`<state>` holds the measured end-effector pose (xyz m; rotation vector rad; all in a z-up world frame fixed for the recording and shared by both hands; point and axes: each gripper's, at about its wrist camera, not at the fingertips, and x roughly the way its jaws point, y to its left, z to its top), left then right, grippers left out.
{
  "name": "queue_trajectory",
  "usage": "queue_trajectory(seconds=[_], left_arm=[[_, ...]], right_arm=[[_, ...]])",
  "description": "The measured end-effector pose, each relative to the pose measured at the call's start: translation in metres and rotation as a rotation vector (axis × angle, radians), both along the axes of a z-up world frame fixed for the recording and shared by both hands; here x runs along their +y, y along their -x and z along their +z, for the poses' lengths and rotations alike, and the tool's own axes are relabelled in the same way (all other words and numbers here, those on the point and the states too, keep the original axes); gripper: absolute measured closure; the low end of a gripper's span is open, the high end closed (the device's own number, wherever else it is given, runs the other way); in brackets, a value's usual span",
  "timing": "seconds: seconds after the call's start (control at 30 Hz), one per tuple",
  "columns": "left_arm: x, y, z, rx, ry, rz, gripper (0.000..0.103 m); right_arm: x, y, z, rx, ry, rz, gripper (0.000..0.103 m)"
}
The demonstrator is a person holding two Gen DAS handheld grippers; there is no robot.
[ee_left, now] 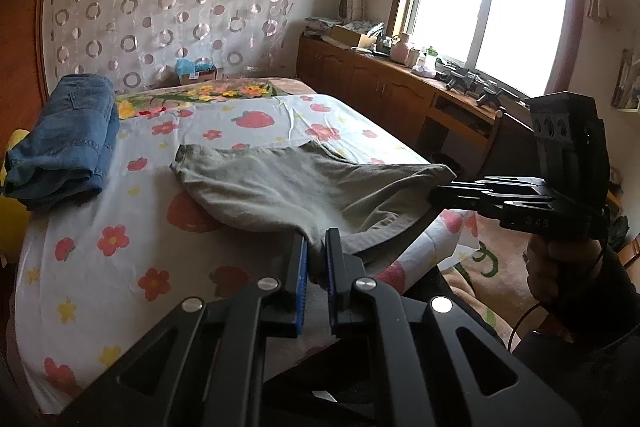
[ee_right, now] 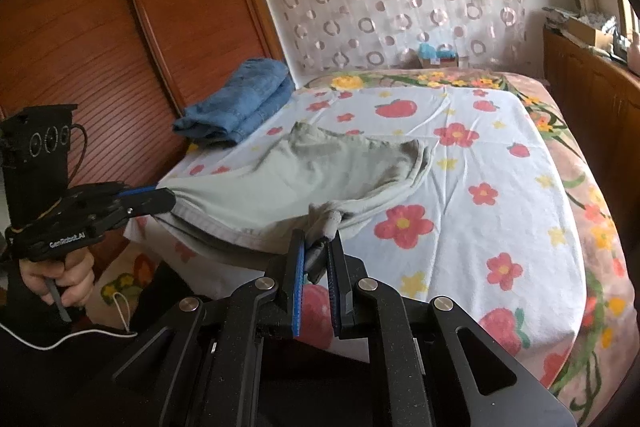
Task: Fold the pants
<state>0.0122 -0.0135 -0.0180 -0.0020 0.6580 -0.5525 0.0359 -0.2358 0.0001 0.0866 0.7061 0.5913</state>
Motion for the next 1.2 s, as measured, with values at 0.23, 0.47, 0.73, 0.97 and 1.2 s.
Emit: queue_trajectory(seconds=[0.23,0.47,0.73,0.97,1.2], left_arm=[[0.0,0.008,0.01,-0.027,0.006,-0.005,0.098],[0.002,0.013,0.026,-0.069,0.019,-0.01,0.098],[0.002,0.004,0.014,-0.027,0.014,0.004,0.098],[0.002,-0.019,0.002,-0.008,0.006,0.016,0.098],[0.004,-0.052,0.007,-0.029,-0.004,0.037,0.098]], right_arm=[[0.0,0.009,0.013,-0.043,-0.011,0.008,0.095],[-0.001,0.013,0.027,-0.076,-0.027,0.015,0.095],[-0.001,0.0,0.016,-0.053,-0.021,-0.003,0.095],[0.005,-0.019,0.007,-0.055,-0.005,-0.006,0.095],[0.01,-0.052,0.009,-0.086,0.002,-0.03,0.095]])
